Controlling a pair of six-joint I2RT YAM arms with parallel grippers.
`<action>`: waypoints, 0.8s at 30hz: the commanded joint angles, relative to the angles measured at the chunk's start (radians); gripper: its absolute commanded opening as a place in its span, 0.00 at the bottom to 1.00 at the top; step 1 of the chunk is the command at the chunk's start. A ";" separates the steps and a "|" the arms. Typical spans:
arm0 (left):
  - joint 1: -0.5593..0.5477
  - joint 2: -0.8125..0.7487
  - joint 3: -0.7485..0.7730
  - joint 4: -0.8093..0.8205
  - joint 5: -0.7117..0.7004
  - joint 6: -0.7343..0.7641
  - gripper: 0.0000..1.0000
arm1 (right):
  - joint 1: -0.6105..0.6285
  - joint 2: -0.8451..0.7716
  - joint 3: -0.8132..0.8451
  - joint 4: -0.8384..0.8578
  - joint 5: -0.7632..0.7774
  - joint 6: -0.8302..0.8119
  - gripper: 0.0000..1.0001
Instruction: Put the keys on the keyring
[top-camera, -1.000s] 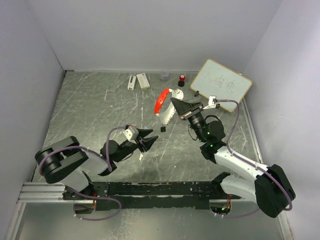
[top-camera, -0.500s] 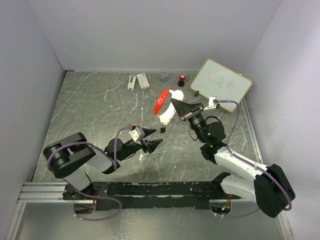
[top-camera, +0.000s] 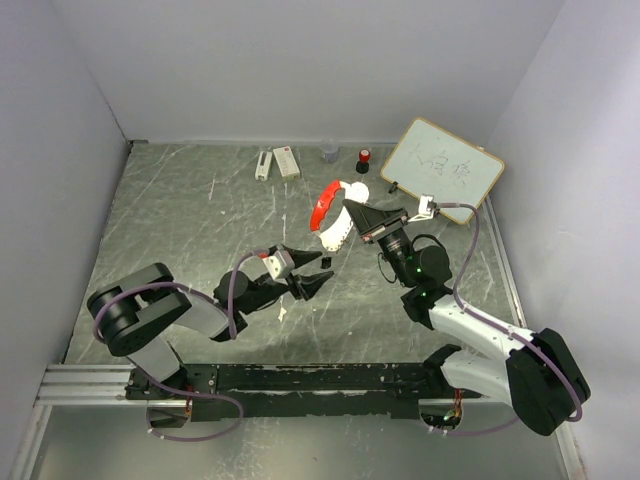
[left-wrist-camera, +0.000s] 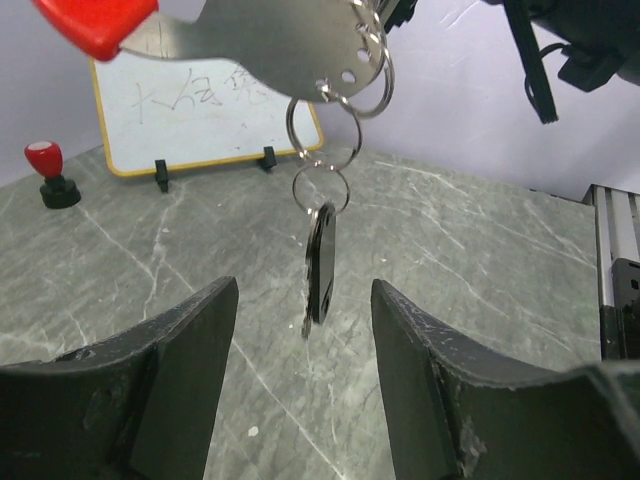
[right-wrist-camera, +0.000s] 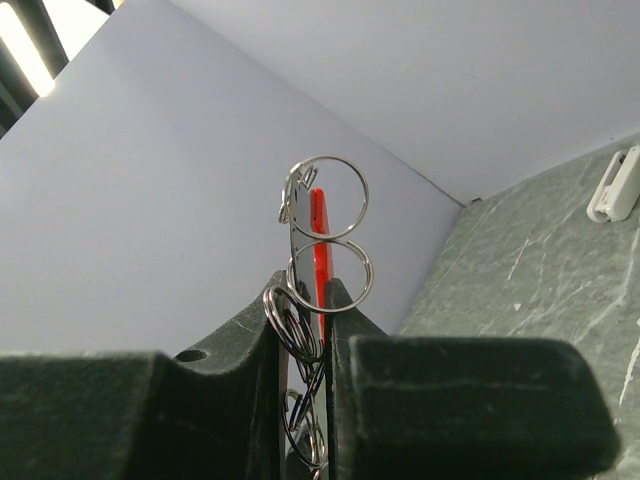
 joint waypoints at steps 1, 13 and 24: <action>-0.007 0.015 0.036 0.290 0.050 -0.008 0.66 | -0.009 -0.018 -0.012 0.056 -0.002 0.015 0.00; -0.007 0.048 0.081 0.290 0.037 -0.008 0.50 | -0.014 -0.026 -0.021 0.063 0.000 0.019 0.00; -0.007 0.029 0.067 0.290 0.026 -0.007 0.13 | -0.022 -0.042 -0.037 0.056 0.021 0.023 0.00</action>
